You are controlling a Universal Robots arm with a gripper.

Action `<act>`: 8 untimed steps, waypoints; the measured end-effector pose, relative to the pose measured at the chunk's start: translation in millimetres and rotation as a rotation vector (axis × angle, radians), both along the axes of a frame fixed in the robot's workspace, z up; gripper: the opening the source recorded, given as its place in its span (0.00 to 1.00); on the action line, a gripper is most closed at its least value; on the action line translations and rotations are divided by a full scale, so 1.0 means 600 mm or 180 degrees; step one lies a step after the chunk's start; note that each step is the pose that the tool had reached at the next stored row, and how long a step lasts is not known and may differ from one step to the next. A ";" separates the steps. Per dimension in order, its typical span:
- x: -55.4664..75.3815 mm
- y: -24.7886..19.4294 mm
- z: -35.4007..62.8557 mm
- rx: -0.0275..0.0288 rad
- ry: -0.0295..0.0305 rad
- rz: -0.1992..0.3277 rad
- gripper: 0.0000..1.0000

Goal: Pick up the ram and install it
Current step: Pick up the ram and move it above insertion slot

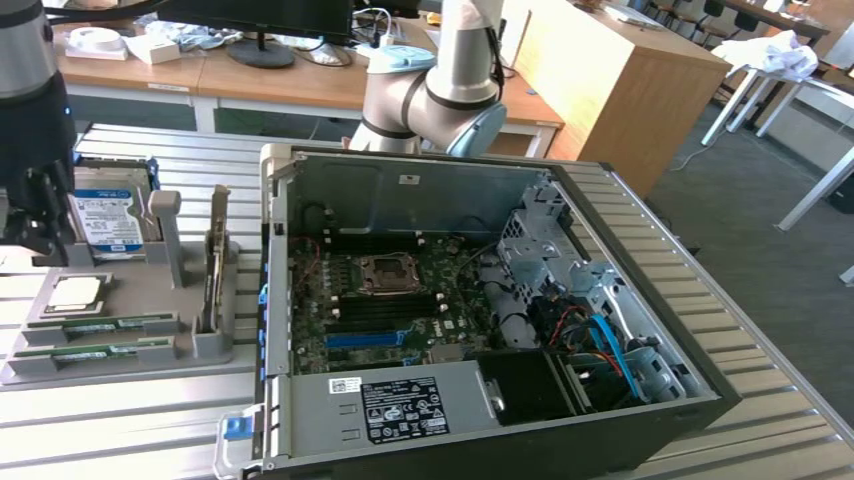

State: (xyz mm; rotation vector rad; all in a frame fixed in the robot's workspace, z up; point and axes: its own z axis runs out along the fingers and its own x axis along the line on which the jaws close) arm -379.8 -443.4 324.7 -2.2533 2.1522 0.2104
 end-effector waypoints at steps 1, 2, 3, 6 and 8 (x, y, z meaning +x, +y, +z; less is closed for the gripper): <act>0.000 0.0000 -0.002 0.0000 0.0000 0.0000 0.31; 0.000 0.0000 -0.004 0.0000 0.0000 0.0000 0.31; 0.000 0.0000 -0.006 0.0000 0.0000 0.0000 0.31; 0.000 0.0000 -0.011 0.0000 0.0000 0.0000 0.31; 0.000 0.0000 -0.014 0.0000 0.0000 0.0000 0.31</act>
